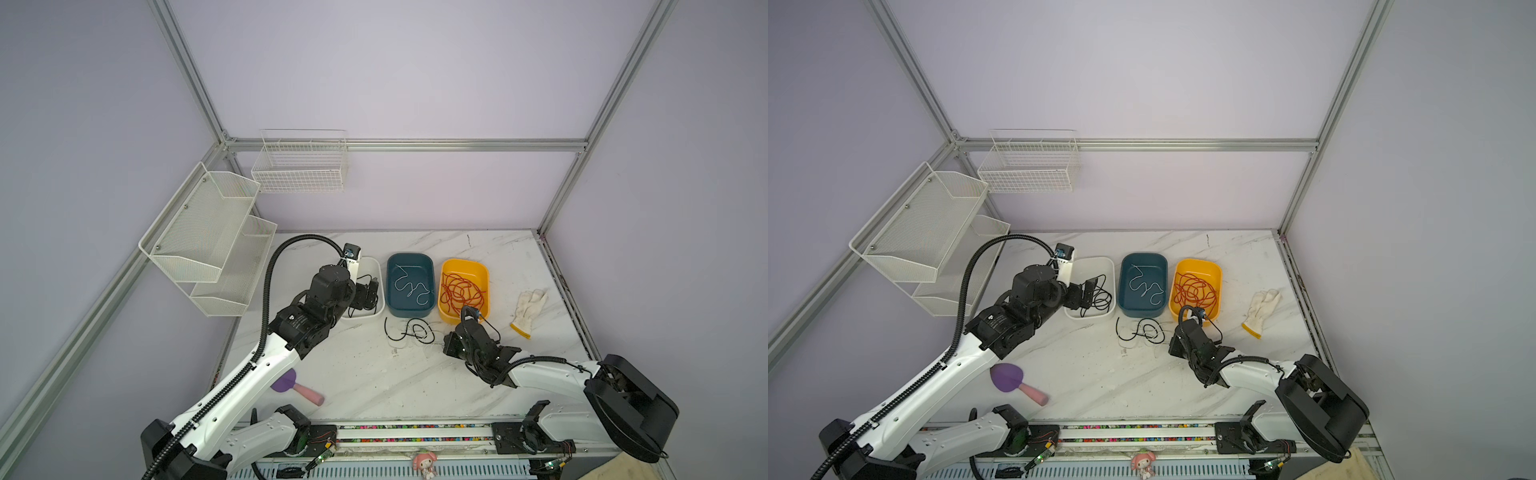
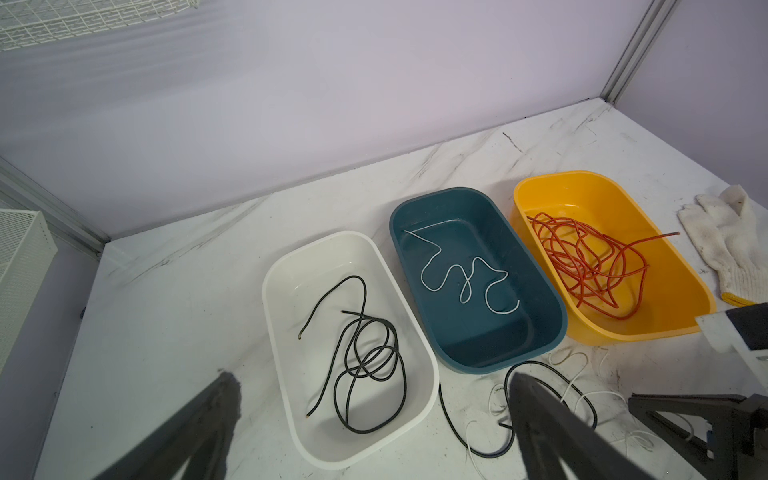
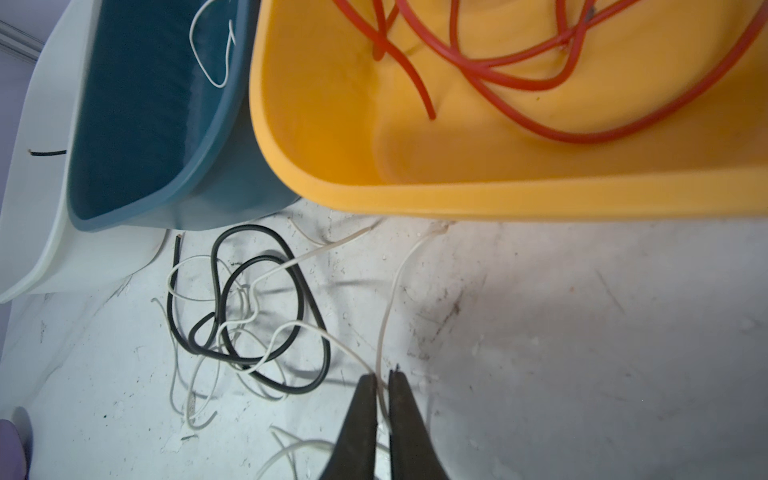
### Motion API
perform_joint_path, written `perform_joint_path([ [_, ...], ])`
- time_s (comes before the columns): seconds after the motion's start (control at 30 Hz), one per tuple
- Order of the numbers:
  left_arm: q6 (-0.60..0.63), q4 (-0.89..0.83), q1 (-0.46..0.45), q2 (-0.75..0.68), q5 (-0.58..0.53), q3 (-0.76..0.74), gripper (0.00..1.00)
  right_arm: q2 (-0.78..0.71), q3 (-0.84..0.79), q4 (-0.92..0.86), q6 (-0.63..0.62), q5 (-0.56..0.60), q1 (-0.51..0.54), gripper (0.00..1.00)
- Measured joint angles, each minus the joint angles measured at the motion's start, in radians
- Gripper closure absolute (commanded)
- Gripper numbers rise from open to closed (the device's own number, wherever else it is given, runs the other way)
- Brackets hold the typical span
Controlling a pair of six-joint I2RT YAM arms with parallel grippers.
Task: Untangle the cables
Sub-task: 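Move the right gripper down to the white wire in the tangle and grasp it, then lift the white wire with the right gripper while the left reaches the tangle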
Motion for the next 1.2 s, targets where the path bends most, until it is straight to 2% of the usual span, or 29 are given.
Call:
perform_joint_path([
  [0.07,0.000,0.000,0.000,0.000,0.000,0.000,0.00,-0.010,0.002,-0.003,-0.004,0.007,0.000,1.00],
  [0.63,0.000,0.000,0.000,0.000,0.000,0.000,0.00,-0.192,0.116,-0.151,-0.130,0.061,0.000,1.00],
  [1.2,0.000,-0.002,0.000,0.000,0.000,0.000,0.00,-0.354,0.312,-0.240,-0.346,-0.041,0.000,1.00],
])
